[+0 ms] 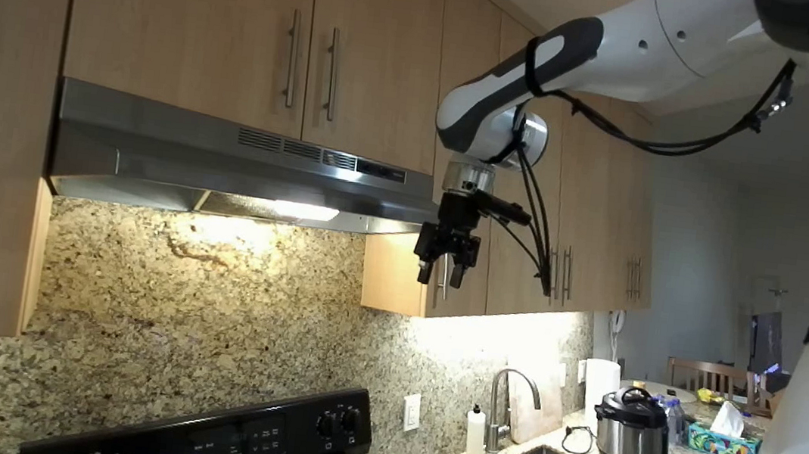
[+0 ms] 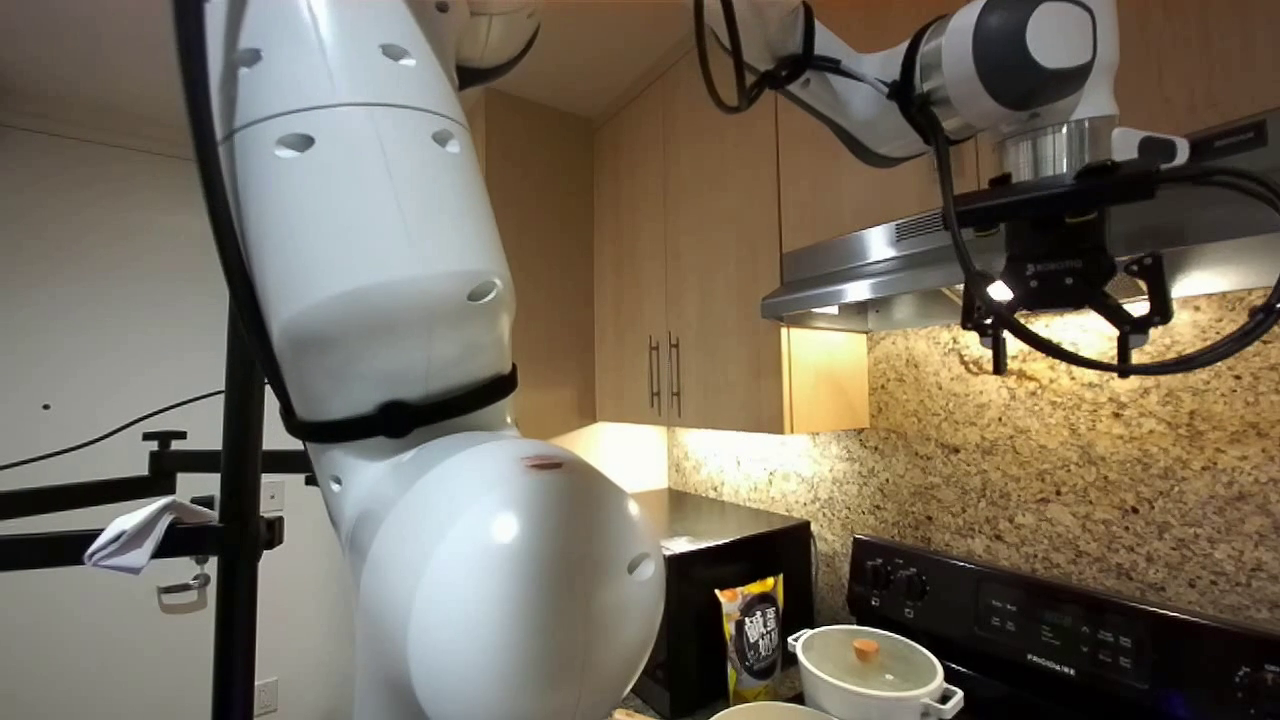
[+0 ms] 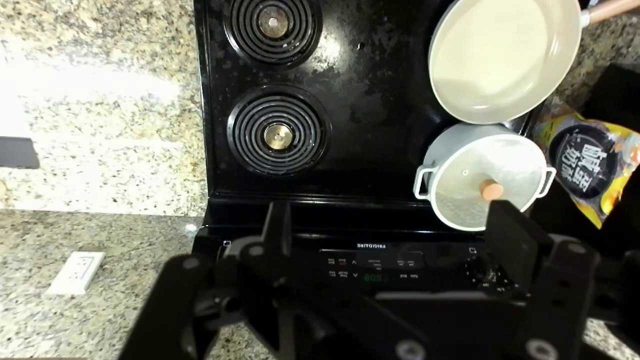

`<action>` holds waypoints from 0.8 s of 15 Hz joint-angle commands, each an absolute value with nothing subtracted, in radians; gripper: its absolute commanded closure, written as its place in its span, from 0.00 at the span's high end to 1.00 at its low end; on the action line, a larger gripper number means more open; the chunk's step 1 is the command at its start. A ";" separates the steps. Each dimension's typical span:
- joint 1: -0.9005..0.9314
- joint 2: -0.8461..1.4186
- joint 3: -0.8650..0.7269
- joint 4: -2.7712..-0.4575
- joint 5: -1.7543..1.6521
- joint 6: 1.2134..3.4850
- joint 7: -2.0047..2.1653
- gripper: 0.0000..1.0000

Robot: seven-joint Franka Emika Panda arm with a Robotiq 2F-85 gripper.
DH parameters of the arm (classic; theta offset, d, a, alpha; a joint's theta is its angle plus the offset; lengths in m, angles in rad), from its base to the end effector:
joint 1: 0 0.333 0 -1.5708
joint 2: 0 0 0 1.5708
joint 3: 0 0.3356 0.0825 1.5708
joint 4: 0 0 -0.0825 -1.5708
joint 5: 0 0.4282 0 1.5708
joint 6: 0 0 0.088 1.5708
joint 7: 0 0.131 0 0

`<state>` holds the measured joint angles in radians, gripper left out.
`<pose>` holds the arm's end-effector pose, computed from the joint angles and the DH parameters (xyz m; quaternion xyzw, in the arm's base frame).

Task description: Turn on the light on top of the stove

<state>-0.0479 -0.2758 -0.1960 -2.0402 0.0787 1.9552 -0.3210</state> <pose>0.5203 -0.1309 0.5626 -0.9933 -0.0281 -0.1064 0.0362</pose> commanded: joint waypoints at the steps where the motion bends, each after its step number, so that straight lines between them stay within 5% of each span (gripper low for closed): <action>1: -0.054 -0.197 -0.171 -1.984 0.020 1.909 -0.364 1.00; 12: -0.051 -0.203 -0.099 -2.007 -0.016 1.925 -0.215 1.00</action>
<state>-0.0478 -0.2039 -0.1016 -2.0094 -0.0173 1.9272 -0.2142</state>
